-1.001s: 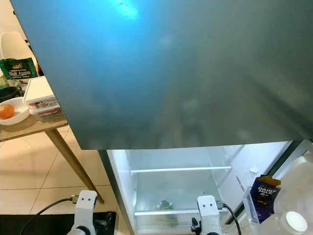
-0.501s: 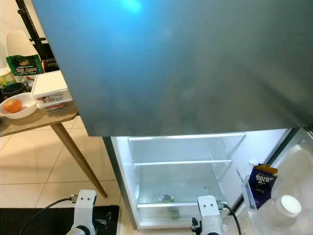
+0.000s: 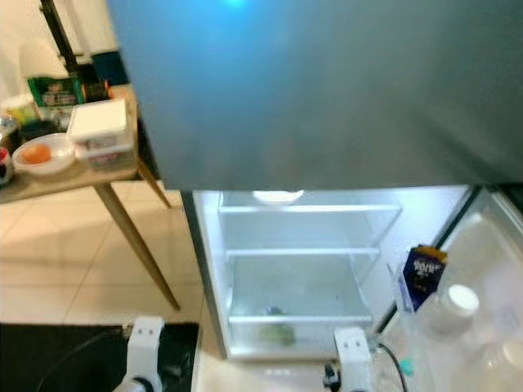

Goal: Restocking fridge

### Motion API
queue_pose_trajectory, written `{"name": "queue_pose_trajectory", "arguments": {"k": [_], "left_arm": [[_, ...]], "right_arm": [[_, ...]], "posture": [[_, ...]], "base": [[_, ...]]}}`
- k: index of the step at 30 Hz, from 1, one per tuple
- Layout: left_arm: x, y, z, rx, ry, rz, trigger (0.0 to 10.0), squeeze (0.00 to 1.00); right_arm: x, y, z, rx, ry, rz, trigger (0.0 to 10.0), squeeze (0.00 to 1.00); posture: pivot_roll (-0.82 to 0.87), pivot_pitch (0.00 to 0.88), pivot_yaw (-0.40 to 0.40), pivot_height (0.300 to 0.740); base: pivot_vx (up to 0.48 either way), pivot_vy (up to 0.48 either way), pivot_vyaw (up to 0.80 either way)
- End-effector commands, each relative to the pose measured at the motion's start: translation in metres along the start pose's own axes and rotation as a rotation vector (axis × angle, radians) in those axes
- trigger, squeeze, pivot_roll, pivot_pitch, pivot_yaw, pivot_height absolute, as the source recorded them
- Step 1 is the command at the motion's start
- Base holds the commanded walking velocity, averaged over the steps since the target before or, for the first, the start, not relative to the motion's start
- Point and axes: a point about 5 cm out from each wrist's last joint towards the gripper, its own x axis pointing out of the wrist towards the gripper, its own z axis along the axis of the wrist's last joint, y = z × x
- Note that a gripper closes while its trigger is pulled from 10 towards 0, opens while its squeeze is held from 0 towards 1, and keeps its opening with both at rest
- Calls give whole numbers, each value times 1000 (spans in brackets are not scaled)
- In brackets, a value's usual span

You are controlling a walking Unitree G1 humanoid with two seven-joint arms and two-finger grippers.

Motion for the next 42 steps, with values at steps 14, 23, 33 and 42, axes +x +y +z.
{"name": "queue_pose_trajectory", "arguments": {"k": [14, 23, 33, 42], "left_arm": [[-3, 1, -9, -13, 30, 6, 10000, 0], [-3, 2, -10, -13, 32, 5, 10000, 0], [-4, 2, -12, -12, 43, 6, 10000, 0], [-3, 2, -12, -12, 47, 5, 10000, 0]], "right_arm": [[-1, -3, 0, -4, 5, -2, 10000, 0], [-1, -3, -1, -4, 7, -2, 10000, 0], [-2, -3, -2, -9, 13, 1, 10000, 0], [0, -3, 1, -10, 9, 0, 10000, 0]], "posture": [[-42, 90, 55, 734], [-44, 96, 57, 734], [-44, 104, 54, 734], [-50, 104, 55, 734]], "base": [[-317, 0, 0], [-317, 0, 0], [-277, 0, 0], [0, 0, 0]]}}
